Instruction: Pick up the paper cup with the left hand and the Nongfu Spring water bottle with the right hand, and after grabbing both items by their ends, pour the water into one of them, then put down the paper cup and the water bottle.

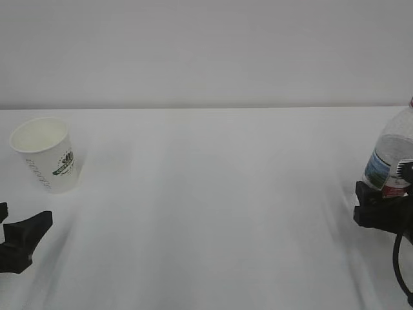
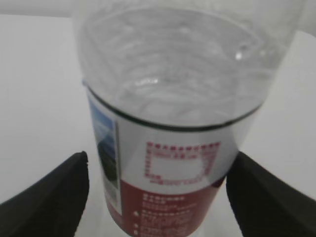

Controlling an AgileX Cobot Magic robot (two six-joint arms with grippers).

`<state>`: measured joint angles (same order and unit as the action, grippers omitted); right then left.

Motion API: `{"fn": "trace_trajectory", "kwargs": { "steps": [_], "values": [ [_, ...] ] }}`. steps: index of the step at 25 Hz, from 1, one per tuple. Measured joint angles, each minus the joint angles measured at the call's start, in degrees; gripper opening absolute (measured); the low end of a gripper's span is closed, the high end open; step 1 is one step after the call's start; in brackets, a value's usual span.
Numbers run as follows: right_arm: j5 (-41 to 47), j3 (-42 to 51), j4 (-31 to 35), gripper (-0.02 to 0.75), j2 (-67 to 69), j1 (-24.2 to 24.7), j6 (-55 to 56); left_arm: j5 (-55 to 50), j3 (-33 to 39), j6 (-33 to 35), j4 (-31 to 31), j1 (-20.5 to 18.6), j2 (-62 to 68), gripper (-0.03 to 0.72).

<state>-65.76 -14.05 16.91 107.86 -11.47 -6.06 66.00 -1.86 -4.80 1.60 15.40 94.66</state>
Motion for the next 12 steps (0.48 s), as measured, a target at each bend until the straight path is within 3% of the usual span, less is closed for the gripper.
{"fn": "trace_trajectory", "kwargs": {
  "steps": [12],
  "values": [
    [0.0, -3.4, 2.6, 0.657, 1.7, 0.0, -2.4, 0.0, 0.0, 0.0, 0.0, 0.0, 0.0, 0.591]
  ]
}}
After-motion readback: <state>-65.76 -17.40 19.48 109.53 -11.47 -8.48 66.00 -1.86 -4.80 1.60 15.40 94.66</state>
